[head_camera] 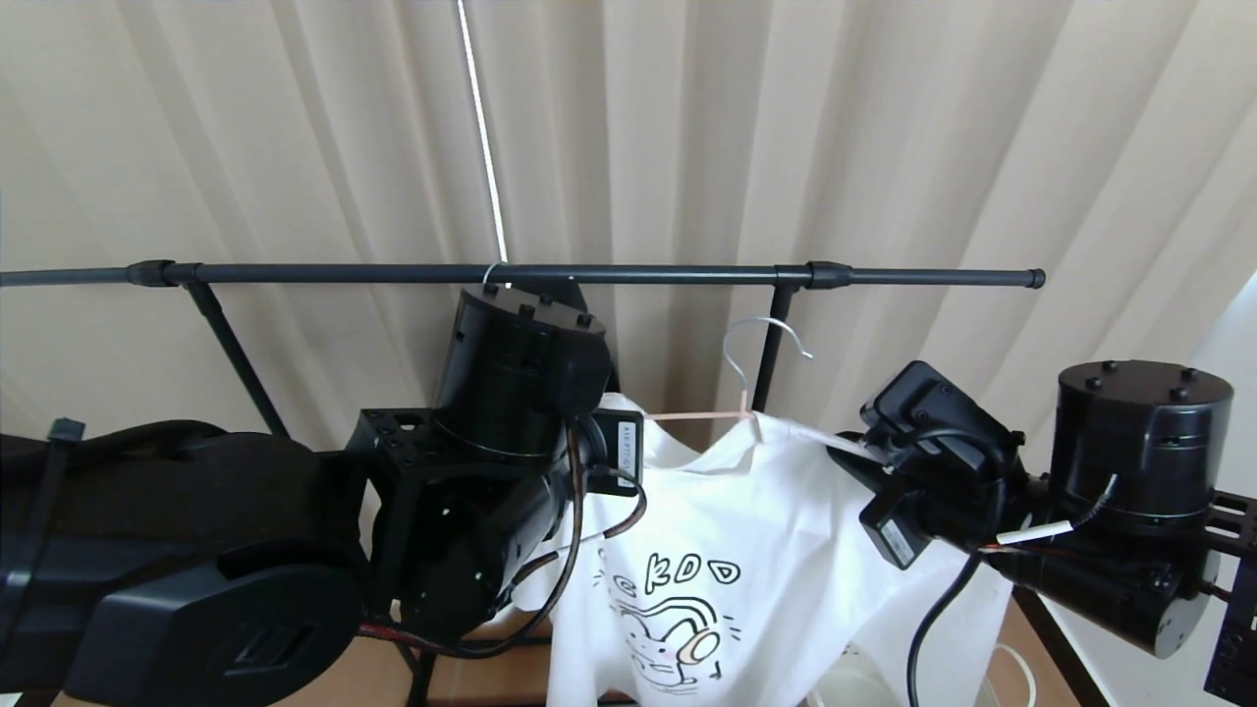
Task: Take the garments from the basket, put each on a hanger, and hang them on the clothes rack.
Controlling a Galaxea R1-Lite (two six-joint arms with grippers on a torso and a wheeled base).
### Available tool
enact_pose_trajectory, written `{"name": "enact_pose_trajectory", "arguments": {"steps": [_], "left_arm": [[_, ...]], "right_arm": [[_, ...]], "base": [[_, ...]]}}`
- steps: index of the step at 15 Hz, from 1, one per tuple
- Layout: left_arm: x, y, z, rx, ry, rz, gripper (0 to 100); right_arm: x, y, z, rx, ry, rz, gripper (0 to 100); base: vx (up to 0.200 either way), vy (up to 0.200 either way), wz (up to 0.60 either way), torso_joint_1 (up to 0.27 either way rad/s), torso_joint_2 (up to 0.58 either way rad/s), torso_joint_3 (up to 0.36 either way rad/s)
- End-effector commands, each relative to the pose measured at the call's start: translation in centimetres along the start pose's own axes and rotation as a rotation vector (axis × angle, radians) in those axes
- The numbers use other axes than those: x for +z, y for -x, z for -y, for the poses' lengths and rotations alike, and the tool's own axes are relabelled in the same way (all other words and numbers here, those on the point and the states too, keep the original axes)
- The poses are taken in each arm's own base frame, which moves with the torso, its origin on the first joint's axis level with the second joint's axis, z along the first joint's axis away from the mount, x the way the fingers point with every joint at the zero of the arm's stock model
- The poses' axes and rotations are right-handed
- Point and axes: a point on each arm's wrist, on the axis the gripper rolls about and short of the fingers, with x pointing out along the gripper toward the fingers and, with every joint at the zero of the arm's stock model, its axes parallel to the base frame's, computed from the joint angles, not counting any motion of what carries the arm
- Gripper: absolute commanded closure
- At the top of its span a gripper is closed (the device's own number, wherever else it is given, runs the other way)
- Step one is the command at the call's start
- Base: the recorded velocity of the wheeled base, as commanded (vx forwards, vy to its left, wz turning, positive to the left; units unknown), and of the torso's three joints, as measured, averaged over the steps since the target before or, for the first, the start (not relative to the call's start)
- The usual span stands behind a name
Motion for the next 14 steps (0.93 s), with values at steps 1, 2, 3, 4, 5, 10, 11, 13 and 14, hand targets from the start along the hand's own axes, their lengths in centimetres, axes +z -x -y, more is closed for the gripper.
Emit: {"name": "enact_pose_trajectory", "arguments": {"steps": [1, 2, 3, 4, 5, 10, 11, 13, 14], "left_arm": [[0.5, 0.2, 0.5, -0.017, 0.007, 0.016, 100], [0.8, 0.3, 0.7, -0.023, 0.012, 0.025, 100], [1.0, 0.3, 0.7, -0.025, 0.016, 0.031, 100], [1.5, 0.4, 0.9, -0.03, 0.024, 0.045, 100], [1.8, 0.6, 1.1, -0.039, 0.03, 0.055, 100], [3.3, 2.4, 1.7, -0.092, 0.042, 0.106, 100], [3.3, 2.6, 1.8, -0.098, 0.041, 0.108, 100], [3.3, 3.2, 1.8, -0.11, 0.035, 0.112, 100], [3.4, 3.2, 1.8, -0.111, 0.036, 0.116, 100]], "right_arm": [[-0.2, -1.0, -1.0, 0.021, -0.001, -0.025, 100], [-0.3, -1.2, -1.1, 0.024, -0.002, -0.034, 100], [-0.4, -1.2, -1.1, 0.025, -0.002, -0.035, 100], [-0.4, -1.3, -1.3, 0.03, 0.001, -0.037, 100], [-0.4, -1.3, -1.4, 0.035, 0.002, -0.037, 100], [-0.7, -1.8, -2.1, 0.062, -0.027, -0.052, 100], [-0.7, -1.7, -2.1, 0.064, -0.041, -0.052, 100], [-0.2, -1.4, -2.2, 0.11, -0.074, 0.006, 100], [-0.1, -1.3, -2.2, 0.124, -0.078, 0.027, 100]], "base": [[0.0, 0.0, 0.0, 0.0, 0.0, 0.0], [0.0, 0.0, 0.0, 0.0, 0.0, 0.0], [0.0, 0.0, 0.0, 0.0, 0.0, 0.0], [0.0, 0.0, 0.0, 0.0, 0.0, 0.0], [0.0, 0.0, 0.0, 0.0, 0.0, 0.0], [0.0, 0.0, 0.0, 0.0, 0.0, 0.0], [0.0, 0.0, 0.0, 0.0, 0.0, 0.0], [0.0, 0.0, 0.0, 0.0, 0.0, 0.0], [0.0, 0.0, 0.0, 0.0, 0.0, 0.0]]}}
